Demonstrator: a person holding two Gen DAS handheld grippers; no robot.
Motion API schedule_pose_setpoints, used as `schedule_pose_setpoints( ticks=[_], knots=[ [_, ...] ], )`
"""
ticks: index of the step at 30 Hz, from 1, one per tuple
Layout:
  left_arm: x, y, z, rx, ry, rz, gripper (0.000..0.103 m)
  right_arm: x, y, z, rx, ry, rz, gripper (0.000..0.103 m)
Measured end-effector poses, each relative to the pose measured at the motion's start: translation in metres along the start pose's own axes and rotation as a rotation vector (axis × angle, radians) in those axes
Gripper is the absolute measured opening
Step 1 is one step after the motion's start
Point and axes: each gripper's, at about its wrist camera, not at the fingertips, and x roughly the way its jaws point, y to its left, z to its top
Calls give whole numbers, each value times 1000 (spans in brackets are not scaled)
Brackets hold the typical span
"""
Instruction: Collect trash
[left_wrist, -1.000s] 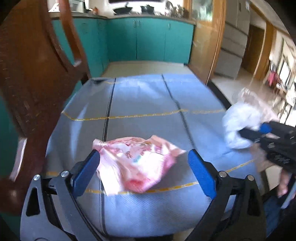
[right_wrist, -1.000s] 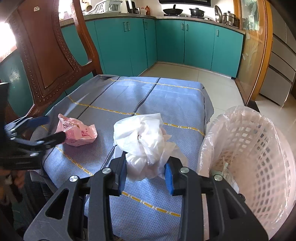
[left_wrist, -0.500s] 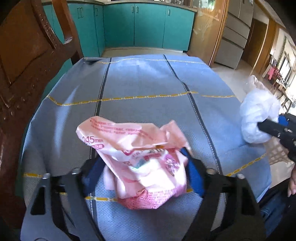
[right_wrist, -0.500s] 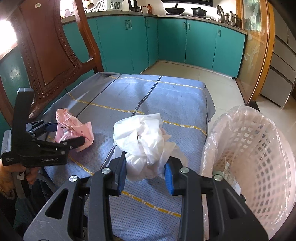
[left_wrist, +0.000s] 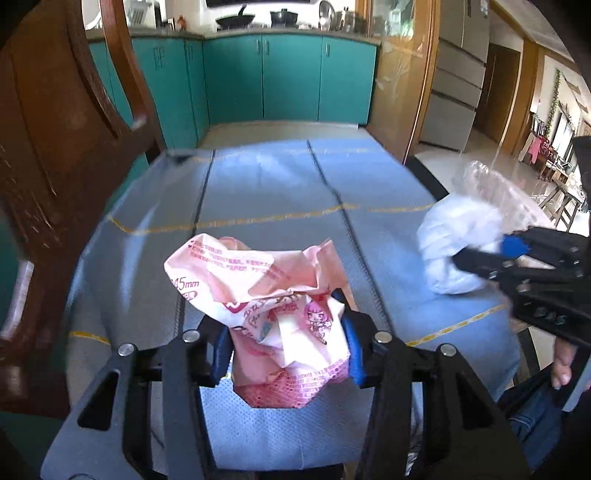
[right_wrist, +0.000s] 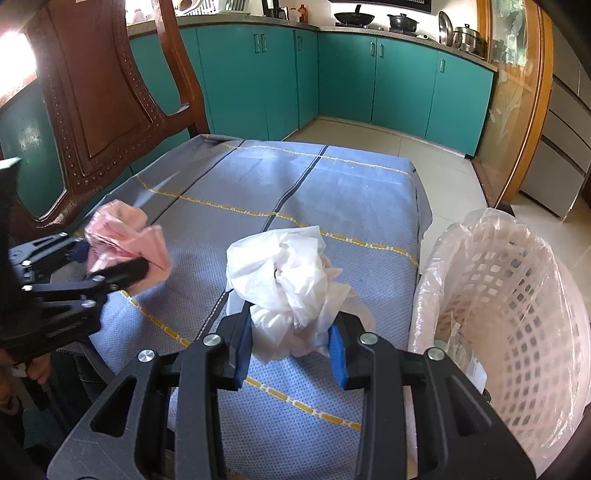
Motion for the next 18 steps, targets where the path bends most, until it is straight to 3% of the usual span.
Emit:
schedule_pose_setpoints(
  ticks=[11,18],
  knots=[
    [-44,-9,8,5,-84,40,49,-13,-2,0,1,-40,0,34],
    [-58,-27,20,6,-126,20,49,-64,-41,7,89,-182,-37,34]
  ],
)
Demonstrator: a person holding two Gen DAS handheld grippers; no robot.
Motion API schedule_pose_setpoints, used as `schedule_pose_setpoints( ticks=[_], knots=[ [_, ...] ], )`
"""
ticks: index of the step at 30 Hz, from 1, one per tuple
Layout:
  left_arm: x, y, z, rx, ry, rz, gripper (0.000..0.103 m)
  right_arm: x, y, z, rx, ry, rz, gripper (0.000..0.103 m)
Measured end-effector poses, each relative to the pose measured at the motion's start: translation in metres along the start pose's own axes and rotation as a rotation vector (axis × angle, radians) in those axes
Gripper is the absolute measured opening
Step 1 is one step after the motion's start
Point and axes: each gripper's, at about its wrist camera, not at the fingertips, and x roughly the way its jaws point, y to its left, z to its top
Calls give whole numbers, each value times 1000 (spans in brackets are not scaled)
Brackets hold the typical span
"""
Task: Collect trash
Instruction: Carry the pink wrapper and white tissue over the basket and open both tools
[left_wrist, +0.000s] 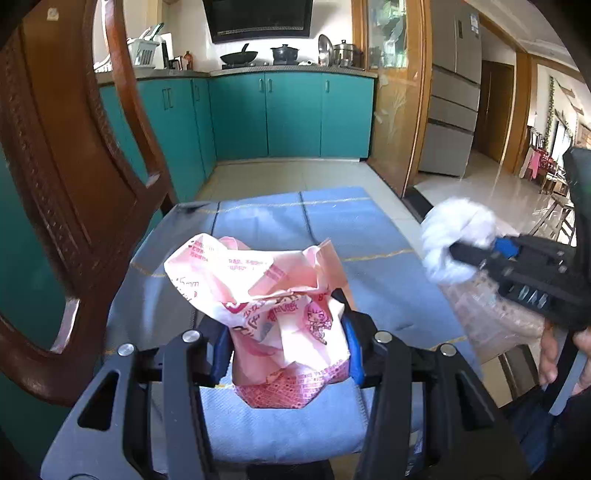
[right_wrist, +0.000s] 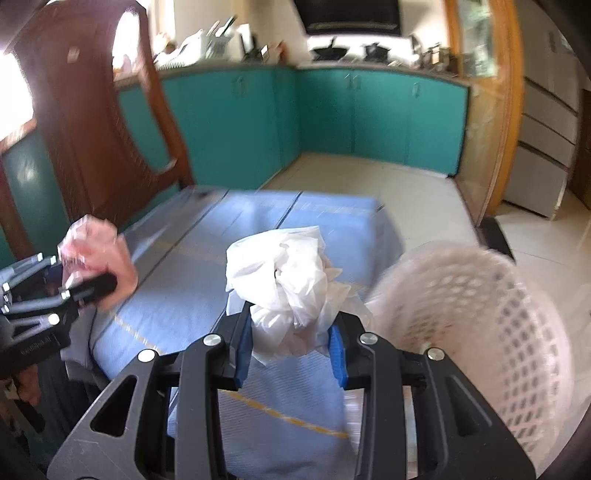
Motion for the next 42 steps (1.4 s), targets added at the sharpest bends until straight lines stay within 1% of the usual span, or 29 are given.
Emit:
schedule_pose_setpoints(
  ticks=[2,4,5,8,13,15,17,18,19,20,21,22,23,25,26,28,30,33,35,37,39,42],
  knots=[
    [0,-10,6,9,-11,-21,49,-15,-17,3,36,-39,-28,34],
    [0,-25,12,19,-25,-51,49,-34,-43,4,86,-85,-79,34],
    [1,-35,17,27,-35,-74,49,-44,-58,2,113,-109,-127,34],
    [4,-63,24,50,-45,-135,49,-64,-93,-8,173,-133,-252,34],
    [21,-129,35,132,-31,-256,49,-88,-142,-32,287,-142,-316,34],
    [36,-160,37,163,8,-304,49,-94,-157,-40,333,-141,-316,34],
    [52,-185,37,180,41,-342,50,-97,-172,-49,389,-131,-296,34],
    [60,-199,36,201,61,-369,51,-97,-173,-52,402,-128,-288,34],
    [64,-208,35,218,71,-383,57,-97,-176,-53,410,-123,-283,34],
    [70,-219,34,246,80,-394,68,-95,-177,-54,410,-117,-283,34],
    [74,-228,33,269,79,-397,75,-95,-177,-54,408,-111,-281,34],
    [77,-232,33,282,72,-392,87,-93,-177,-54,402,-100,-278,34],
    [77,-234,33,289,58,-376,90,-88,-175,-53,389,-82,-280,36],
    [78,-231,35,283,45,-348,93,-83,-169,-51,371,-64,-292,38],
    [79,-225,36,263,45,-337,95,-79,-168,-51,364,-55,-291,40],
    [82,-213,39,222,51,-320,96,-77,-165,-49,363,-49,-277,45],
    [81,-198,39,185,49,-295,96,-75,-162,-47,365,-47,-272,60],
    [74,-176,40,150,28,-246,97,-75,-159,-42,364,-60,-273,71],
    [67,-162,41,137,16,-226,97,-74,-157,-41,371,-64,-274,77],
    [55,-151,40,127,4,-197,98,-76,-157,-41,382,-88,-272,78],
    [34,-138,39,117,-20,-168,98,-84,-152,-43,389,-151,-274,81],
    [-7,-116,34,98,-88,-153,100,-104,-130,-52,355,-230,-341,92]
  ],
)
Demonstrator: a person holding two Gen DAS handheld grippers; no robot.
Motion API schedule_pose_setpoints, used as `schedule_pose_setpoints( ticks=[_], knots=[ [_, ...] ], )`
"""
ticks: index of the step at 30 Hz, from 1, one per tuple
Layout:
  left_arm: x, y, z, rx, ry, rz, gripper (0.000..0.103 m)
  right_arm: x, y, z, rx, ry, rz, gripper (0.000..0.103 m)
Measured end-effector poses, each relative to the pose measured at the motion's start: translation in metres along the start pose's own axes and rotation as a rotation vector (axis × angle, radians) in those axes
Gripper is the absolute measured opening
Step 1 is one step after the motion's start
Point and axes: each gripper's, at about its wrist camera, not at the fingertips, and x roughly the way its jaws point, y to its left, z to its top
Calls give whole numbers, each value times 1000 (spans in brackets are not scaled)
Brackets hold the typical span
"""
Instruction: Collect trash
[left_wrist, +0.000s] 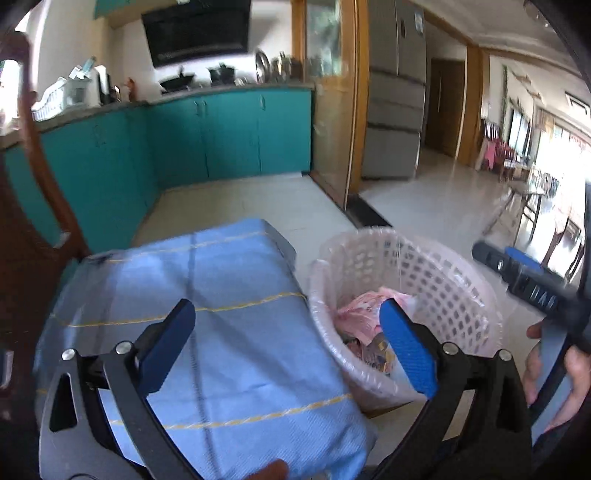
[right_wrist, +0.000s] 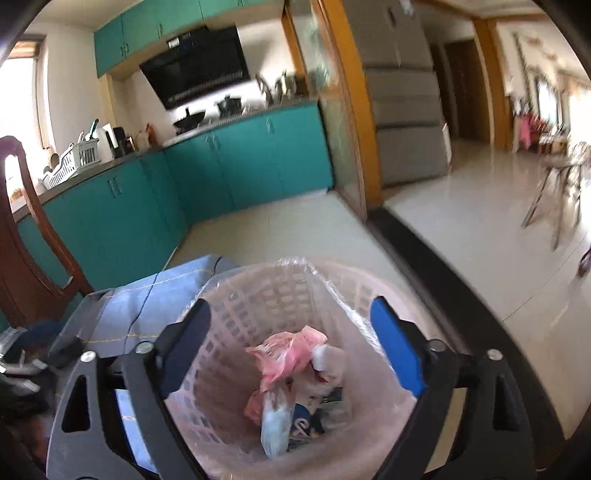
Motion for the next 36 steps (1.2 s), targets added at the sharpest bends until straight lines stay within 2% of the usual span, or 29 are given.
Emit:
schedule_pose_setpoints(
  ticks=[3,5,7,10,15,19,27,36],
  knots=[
    [-40,10,-6,5,-47,29,100,-42,14,-20,27,-60,-11,99],
    [-65,16,-9,22,-74,61,100,-66,25,-28,32,-67,-12,100],
    [-92,27,-13,10,-99,105,100,-89,43,-29,-6,-69,-31,100],
    [-123,40,-20,-14,-123,118,100,-123,71,-25,-85,-101,-69,100],
    [-160,55,-35,-45,-131,172,100,-161,108,-28,-176,-121,-66,100],
    [-178,64,-45,-37,-141,226,100,-174,130,-38,-235,-116,-79,100],
    [-210,77,-56,-57,-171,240,100,-194,155,-46,-265,-125,-61,100],
    [-223,81,-57,-67,-199,231,100,-209,166,-45,-280,-165,-69,100]
  ],
)
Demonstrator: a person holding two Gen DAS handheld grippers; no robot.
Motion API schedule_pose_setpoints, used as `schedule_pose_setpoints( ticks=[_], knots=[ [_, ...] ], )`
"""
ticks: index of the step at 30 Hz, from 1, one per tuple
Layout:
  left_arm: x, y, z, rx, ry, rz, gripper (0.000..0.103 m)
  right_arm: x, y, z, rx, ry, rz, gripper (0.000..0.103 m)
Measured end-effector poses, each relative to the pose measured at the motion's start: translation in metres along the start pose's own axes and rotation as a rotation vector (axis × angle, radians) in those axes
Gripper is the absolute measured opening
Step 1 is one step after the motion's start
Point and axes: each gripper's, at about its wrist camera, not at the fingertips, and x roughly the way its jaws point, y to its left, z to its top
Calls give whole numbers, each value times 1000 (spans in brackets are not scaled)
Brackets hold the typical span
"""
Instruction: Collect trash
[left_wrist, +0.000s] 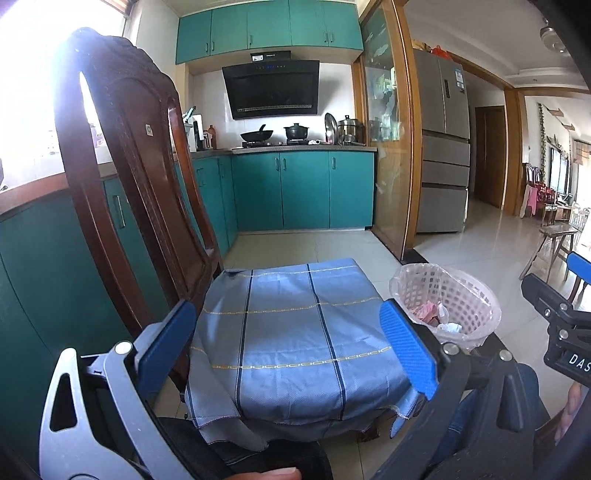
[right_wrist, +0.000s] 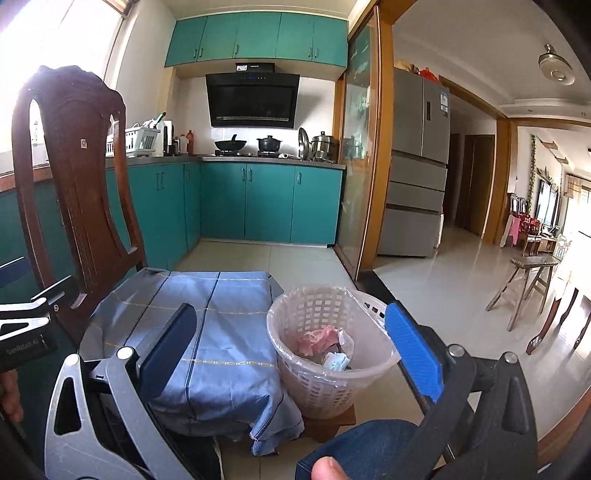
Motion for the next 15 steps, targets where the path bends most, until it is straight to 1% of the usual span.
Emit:
schedule_pose_setpoints(
  ticks=[15],
  knots=[
    [0,-6,0,5,7,-11,100,-5,-4,1,9,-12,-23,100]
  ],
)
